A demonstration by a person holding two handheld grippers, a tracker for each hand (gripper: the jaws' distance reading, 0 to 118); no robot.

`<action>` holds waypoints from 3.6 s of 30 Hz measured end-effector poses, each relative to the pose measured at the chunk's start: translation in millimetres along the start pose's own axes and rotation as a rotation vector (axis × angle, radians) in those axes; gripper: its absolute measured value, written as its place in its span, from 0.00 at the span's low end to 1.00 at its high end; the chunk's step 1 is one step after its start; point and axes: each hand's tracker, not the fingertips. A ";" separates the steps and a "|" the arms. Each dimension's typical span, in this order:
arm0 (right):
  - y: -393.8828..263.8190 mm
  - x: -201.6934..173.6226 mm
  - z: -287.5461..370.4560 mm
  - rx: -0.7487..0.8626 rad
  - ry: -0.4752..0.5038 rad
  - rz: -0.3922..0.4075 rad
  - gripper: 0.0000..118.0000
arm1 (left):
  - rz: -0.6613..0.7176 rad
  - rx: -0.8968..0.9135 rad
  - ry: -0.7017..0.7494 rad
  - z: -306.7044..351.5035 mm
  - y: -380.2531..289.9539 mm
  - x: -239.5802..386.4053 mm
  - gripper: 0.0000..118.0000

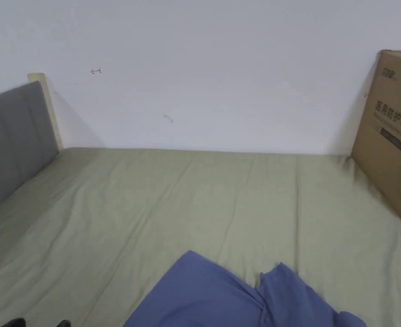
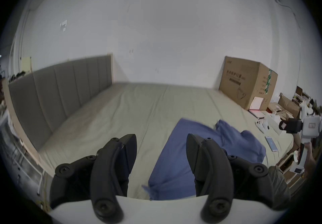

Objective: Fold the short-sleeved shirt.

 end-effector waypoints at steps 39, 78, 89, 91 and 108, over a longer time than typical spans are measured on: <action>8.6 -26.7 -13.1 -0.110 0.031 0.012 0.00 | 0.503 -0.572 0.014 -114.7 -150.5 -63.4 0.48; 1.8 80.1 -374.9 -0.786 0.034 0.238 0.41 | 0.390 -0.709 0.082 -150.7 -146.4 -33.8 0.04; 46.5 82.2 -298.8 -0.577 0.118 0.128 0.01 | 0.408 -0.527 0.063 -119.8 -121.2 -33.6 0.04; 70.5 79.7 -270.0 -0.492 0.118 0.115 0.01 | 0.424 -0.445 0.031 -108.1 -100.8 -32.6 0.04; 285.2 48.6 -69.5 0.170 0.004 0.080 0.01 | 0.153 0.077 -0.157 -96.4 182.5 -11.1 0.04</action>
